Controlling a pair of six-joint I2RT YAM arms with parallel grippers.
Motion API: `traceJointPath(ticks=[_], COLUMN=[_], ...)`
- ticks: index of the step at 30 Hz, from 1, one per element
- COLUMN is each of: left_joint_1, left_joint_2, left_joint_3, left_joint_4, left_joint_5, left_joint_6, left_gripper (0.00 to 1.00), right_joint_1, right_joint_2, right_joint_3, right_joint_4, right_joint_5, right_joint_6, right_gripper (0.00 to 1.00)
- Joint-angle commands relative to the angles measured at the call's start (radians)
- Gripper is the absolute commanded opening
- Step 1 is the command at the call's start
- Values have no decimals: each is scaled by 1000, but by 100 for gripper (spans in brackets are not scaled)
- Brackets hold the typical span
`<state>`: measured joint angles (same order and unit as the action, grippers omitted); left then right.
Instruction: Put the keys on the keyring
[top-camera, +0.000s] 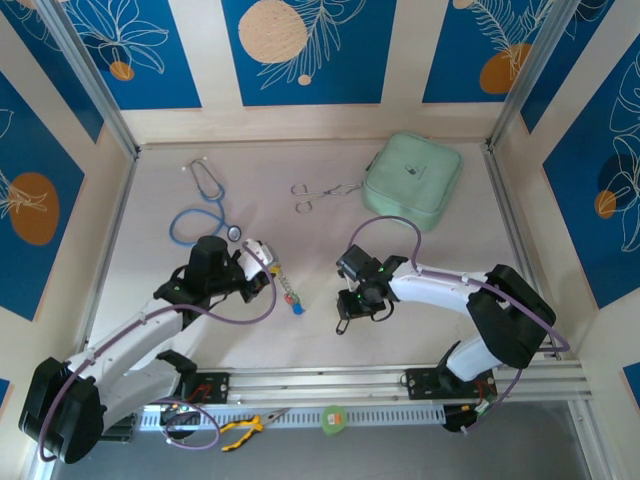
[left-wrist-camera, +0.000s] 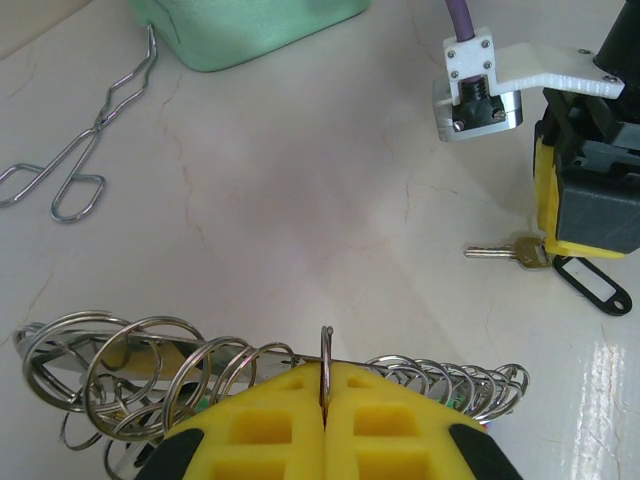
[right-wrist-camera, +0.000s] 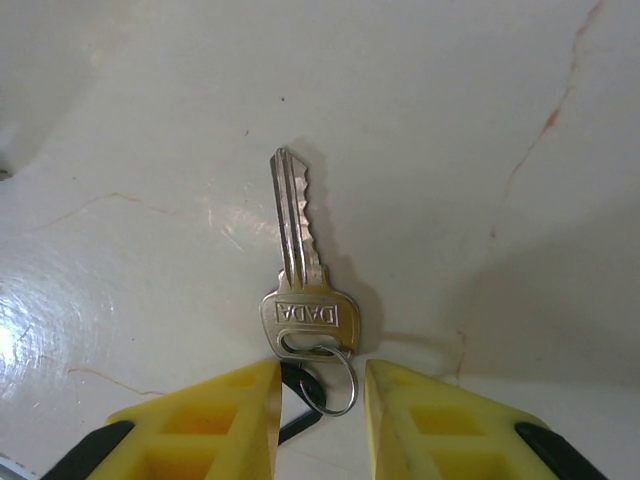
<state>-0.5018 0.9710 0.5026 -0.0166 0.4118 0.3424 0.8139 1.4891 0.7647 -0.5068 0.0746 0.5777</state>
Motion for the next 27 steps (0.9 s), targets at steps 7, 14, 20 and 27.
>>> traceJointPath(ticks=[7,14,20,27], left_joint_1=[-8,-10,-13,-14], left_joint_2=[-5,1,0,1], left_joint_3=[32,33,36,36], left_joint_4=[22,26,14,12], left_joint_5=[23,26,25,23], left_joint_6=[17,18,22,23], left_gripper=[0,0,0,0], right_joint_1=[-51,-67,-74,-91], right_joint_2=[8,30,59,54], right_joint_3=[73,63,42,33], right_joint_4=[-150,-120,-72,-96], right_joint_5=[-56,-178,-196,-164], right_joint_6=[113,225,238,241], right_gripper=[30,34,34,35])
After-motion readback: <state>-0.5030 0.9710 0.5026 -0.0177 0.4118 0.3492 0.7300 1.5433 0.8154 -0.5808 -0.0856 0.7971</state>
